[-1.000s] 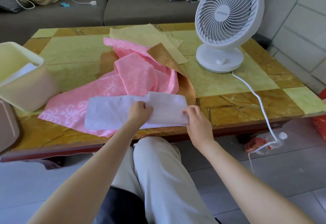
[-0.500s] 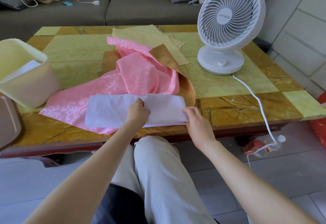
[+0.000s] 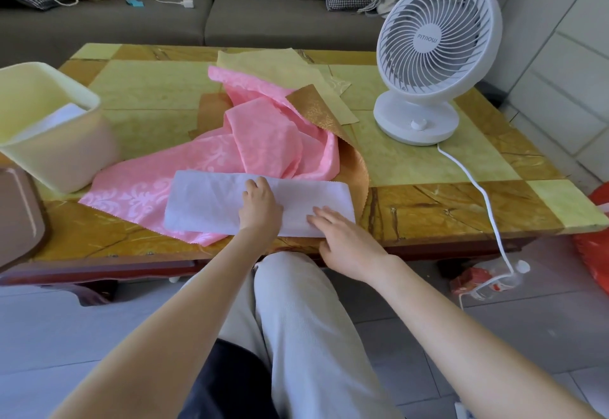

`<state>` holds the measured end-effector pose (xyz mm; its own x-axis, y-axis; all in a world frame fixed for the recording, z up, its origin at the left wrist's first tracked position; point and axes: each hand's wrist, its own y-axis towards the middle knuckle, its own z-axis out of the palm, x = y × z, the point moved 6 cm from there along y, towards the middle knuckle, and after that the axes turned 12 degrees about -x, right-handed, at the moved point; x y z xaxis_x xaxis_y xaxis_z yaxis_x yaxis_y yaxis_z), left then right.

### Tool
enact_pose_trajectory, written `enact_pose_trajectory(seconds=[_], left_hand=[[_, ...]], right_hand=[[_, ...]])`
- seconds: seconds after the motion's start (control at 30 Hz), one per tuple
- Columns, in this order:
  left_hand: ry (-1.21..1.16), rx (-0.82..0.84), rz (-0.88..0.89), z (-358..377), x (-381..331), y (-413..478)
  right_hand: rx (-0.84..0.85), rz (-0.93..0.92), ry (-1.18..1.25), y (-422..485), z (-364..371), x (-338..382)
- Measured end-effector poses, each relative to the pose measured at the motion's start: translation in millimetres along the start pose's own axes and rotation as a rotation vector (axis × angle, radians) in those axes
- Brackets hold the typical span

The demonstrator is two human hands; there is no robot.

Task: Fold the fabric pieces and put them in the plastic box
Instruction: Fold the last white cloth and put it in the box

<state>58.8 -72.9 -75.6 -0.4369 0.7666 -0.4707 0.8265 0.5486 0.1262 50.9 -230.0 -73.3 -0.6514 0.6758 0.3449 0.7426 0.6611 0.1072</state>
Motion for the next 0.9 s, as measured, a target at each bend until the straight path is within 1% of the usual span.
enact_pose_trajectory(seconds=[0.07,0.17,0.27,0.37,0.47,0.53,0.6,0.67,0.8,0.87,0.9], left_hand=[[-0.083,-0.029,-0.011,-5,4,2],[-0.188,-0.11,-0.007,-21,16,3],[-0.106,-0.227,-0.018,-45,49,6],[0.001,-0.292,-0.121,-64,94,6],[0.037,-0.193,-0.258,-67,130,0],[0.027,-0.126,-0.288,-64,140,-1],[-0.062,-0.105,-0.291,-63,142,1],[-0.168,-0.098,-0.331,-65,144,5],[-0.199,-0.007,-0.396,-66,151,6],[-0.253,-0.037,-0.361,-72,148,5],[-0.27,-0.086,-0.331,-77,145,5]], right_hand=[[0.028,-0.038,0.004,5,9,17],[0.062,-0.076,-0.075,11,23,37],[0.057,-0.081,-0.098,18,33,53],[0.067,-0.097,-0.085,25,40,69],[0.108,-0.108,-0.1,32,49,81],[0.129,-0.092,-0.112,35,53,85],[0.134,-0.079,-0.121,39,54,87],[0.137,-0.062,-0.103,41,53,87],[0.092,-0.064,-0.084,43,49,89],[0.07,-0.072,-0.11,45,48,91],[0.073,-0.068,-0.122,46,48,92]])
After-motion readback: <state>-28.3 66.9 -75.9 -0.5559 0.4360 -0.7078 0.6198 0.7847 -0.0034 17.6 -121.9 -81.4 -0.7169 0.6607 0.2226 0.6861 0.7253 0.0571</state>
